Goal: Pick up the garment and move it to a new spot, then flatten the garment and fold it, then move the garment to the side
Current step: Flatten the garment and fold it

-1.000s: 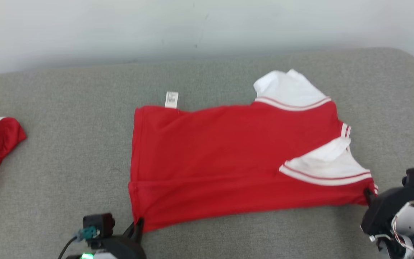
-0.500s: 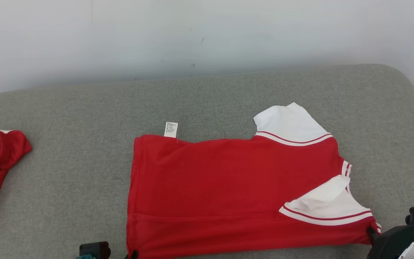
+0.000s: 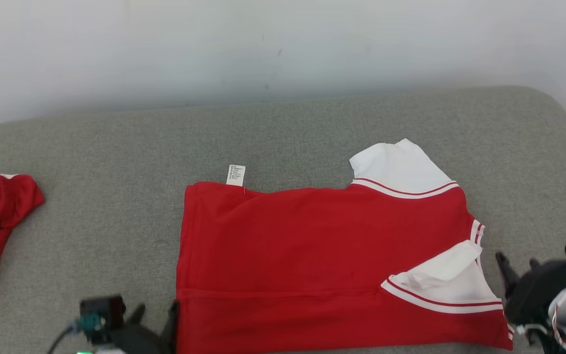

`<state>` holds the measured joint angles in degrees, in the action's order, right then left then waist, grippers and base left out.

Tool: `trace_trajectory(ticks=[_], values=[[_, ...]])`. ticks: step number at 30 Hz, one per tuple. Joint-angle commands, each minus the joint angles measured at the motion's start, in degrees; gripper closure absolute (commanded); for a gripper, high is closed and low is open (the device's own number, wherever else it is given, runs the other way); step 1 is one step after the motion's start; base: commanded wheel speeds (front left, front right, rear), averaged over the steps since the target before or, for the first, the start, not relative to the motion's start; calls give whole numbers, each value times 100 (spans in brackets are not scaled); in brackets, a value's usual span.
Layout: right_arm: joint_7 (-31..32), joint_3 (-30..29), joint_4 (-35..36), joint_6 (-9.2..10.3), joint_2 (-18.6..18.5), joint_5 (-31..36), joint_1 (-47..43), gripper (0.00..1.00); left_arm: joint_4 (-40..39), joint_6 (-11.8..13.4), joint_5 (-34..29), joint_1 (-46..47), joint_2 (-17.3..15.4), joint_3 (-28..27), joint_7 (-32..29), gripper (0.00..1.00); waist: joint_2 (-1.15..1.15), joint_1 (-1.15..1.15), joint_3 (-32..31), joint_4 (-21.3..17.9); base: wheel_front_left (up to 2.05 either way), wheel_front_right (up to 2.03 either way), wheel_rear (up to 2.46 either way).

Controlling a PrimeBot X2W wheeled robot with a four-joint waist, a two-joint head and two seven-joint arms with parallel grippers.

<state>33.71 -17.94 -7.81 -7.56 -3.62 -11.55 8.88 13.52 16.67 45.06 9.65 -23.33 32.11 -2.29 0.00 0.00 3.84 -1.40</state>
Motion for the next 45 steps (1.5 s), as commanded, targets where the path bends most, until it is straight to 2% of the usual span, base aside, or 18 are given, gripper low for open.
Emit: trace_trajectory(ticks=[1,7,14,18,23,35,36,38,39,41,45], values=[[57,24,12,15,-71,12,170,0,-54,-14,-37,201,-43,-43,-36,0,0,0,69,14,0,0,0],[523,322,-403,14,-467,5,1275,0,173,-325,145,1235,-27,-109,-561,0,0,0,381,106,0,0,0],[680,718,-1302,14,-715,-54,2733,0,891,-549,323,2592,308,-127,-1157,0,0,0,978,142,0,0,0],[604,972,-1840,14,-833,86,3422,0,1310,-514,277,3310,439,-81,-1525,0,0,0,1293,135,0,0,0],[424,1211,-2380,14,-909,228,4081,0,1711,-610,184,3927,522,45,-1817,0,0,0,1588,103,0,0,0],[-130,1490,-3360,14,-922,259,4833,0,2405,-784,74,4553,568,193,-1930,0,0,0,2010,-3,0,0,0],[-169,1510,-3419,14,-937,245,4879,0,2448,-818,48,4567,564,243,-1978,13,0,0,2027,-8,0,0,0],[-225,1533,-3539,14,-960,211,4933,0,2535,-873,75,4562,586,300,-2105,46,0,0,2050,-17,0,0,0],[-255,1542,-3600,14,-971,200,4958,0,2570,-901,96,4572,600,321,-2160,50,0,0,2060,-21,0,0,0],[-309,1565,-3701,14,-1007,177,5001,0,2598,-932,98,4596,624,372,-2220,50,0,0,2069,-24,0,0,0],[-374,1577,-3838,14,-1034,141,5083,0,2605,-950,97,4594,660,407,-2247,41,0,0,2071,-27,0,0,0]])
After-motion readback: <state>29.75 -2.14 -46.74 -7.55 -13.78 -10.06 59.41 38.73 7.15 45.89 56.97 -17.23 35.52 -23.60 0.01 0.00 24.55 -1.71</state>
